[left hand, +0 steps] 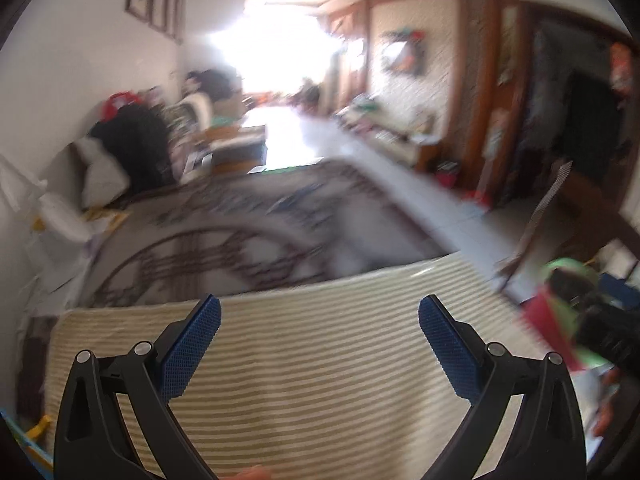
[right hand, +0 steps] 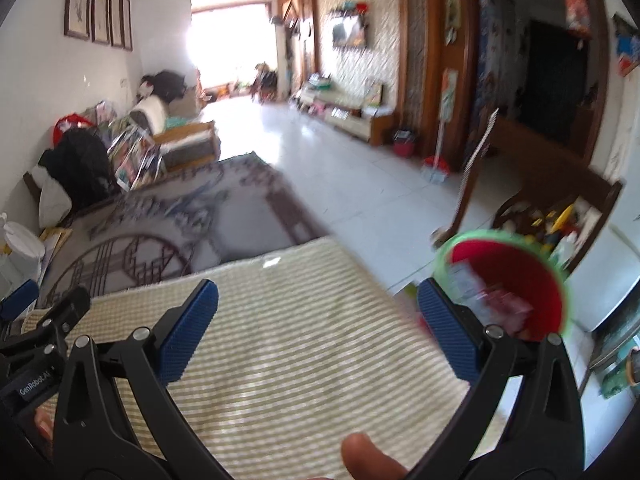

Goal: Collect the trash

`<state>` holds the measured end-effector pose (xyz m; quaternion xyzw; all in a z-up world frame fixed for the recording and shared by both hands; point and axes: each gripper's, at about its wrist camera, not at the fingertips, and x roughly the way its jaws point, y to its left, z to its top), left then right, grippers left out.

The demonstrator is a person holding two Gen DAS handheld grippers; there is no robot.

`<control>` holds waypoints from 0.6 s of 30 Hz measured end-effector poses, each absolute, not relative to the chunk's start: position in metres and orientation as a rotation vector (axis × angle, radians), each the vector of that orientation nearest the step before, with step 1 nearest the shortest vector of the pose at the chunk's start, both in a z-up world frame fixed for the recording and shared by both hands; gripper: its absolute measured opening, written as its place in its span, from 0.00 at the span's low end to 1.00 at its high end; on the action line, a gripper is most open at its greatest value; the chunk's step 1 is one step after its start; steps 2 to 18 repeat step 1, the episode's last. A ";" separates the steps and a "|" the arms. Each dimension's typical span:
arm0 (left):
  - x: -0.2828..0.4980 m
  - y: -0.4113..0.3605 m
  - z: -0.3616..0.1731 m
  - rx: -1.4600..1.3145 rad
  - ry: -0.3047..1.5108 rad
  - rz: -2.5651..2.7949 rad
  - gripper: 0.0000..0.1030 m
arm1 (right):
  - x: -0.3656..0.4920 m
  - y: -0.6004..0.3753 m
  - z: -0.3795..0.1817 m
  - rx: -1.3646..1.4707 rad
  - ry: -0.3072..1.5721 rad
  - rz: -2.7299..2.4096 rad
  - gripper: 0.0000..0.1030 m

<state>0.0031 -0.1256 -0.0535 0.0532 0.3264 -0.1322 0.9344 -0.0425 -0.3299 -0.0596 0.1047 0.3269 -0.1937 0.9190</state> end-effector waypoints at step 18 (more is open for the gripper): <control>0.011 -0.114 -0.066 0.127 0.687 -0.209 0.92 | -0.028 -0.329 -0.076 0.221 0.712 -0.378 0.95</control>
